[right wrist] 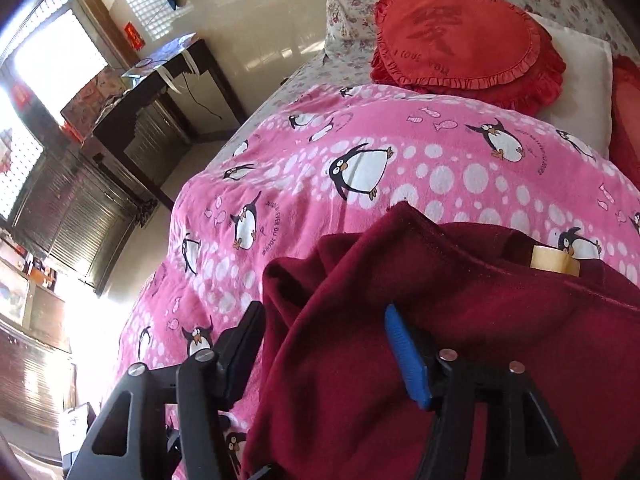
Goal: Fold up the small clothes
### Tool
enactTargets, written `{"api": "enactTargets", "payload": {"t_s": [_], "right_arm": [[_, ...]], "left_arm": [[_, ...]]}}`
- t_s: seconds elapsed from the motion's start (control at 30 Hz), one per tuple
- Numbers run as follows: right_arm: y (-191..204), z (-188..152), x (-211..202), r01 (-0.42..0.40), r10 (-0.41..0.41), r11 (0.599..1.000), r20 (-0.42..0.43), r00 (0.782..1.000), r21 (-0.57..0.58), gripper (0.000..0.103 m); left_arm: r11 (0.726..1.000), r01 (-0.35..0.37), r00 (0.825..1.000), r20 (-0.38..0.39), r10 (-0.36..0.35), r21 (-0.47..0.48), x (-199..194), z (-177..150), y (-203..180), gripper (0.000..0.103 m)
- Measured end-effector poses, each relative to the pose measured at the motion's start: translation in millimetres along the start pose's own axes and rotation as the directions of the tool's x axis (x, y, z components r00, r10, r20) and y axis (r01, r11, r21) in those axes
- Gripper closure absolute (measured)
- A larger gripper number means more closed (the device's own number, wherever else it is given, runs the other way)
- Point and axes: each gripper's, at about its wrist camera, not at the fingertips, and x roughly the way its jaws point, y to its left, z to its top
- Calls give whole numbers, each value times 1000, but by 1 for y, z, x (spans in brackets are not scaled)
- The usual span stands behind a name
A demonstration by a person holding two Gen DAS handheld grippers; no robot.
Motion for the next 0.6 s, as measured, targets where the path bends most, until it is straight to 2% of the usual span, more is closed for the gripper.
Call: {"api": "enactTargets", "payload": {"t_s": [0.13,0.33,0.43,0.6], "right_arm": [[7,5,13,70,-69,998,-38,997,9,33],[25,3,35,190,-194,980,-61,979,-64,31],[29,3,42,208,-213,975,-63,975,-80,20],[40,0,63,301,-316,941,-80,945,-155,9]], "left_arm": [[1000,18,1000,4,-18,-8,-2,-1,3,27],[1000,24,1000,11,-24,-9,-5,-5,8,26],[1000,20,1000,21,-20,-6,-5,-8,7,25],[1000,16,999,28,-16,-7,-4,-11,4,24]]}}
